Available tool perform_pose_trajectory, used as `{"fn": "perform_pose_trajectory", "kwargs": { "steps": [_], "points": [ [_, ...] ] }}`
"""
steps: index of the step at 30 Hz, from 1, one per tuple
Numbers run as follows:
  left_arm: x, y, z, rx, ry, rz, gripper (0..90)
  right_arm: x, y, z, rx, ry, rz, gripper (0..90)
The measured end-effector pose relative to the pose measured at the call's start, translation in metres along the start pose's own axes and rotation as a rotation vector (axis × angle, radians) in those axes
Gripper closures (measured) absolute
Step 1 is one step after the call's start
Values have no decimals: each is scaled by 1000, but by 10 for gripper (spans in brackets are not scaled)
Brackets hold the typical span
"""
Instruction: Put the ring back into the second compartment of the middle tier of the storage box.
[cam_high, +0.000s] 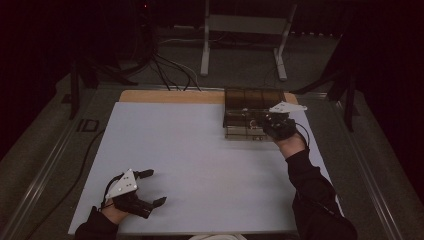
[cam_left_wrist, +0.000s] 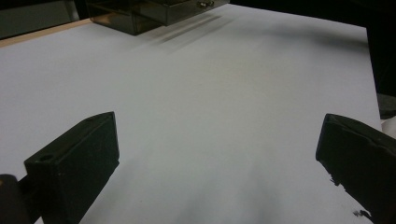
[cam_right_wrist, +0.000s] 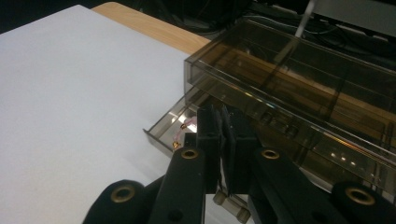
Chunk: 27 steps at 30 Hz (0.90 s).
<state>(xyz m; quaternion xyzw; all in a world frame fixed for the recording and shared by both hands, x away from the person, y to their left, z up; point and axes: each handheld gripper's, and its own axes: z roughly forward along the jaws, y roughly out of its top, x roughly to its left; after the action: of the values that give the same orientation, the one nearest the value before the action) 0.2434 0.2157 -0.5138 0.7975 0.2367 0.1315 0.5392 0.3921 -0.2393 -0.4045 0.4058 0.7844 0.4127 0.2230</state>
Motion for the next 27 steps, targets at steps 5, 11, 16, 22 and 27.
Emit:
{"fn": "perform_pose_trajectory", "kwargs": {
  "steps": [5, 11, 16, 22, 27],
  "points": [
    [0, 0, 0, 1, 0, 1, 8, -8, 0, 5, 3, -14, 29, 872],
    [0, 0, 0, 1, -2, 0, 8, -13, -2, 10, 13, -31, 43, 871],
    [0, 0, 0, 4, -1, 2, 8, -17, -4, 15, 24, -39, 51, 872],
    [0, 0, 0, 3, 0, 2, 8, -21, -7, 25, 38, -50, 70, 870],
    [0, 0, -1, 0, 1, 1, 8, -24, -8, 31, 40, -63, 81, 870]
  ]
}}
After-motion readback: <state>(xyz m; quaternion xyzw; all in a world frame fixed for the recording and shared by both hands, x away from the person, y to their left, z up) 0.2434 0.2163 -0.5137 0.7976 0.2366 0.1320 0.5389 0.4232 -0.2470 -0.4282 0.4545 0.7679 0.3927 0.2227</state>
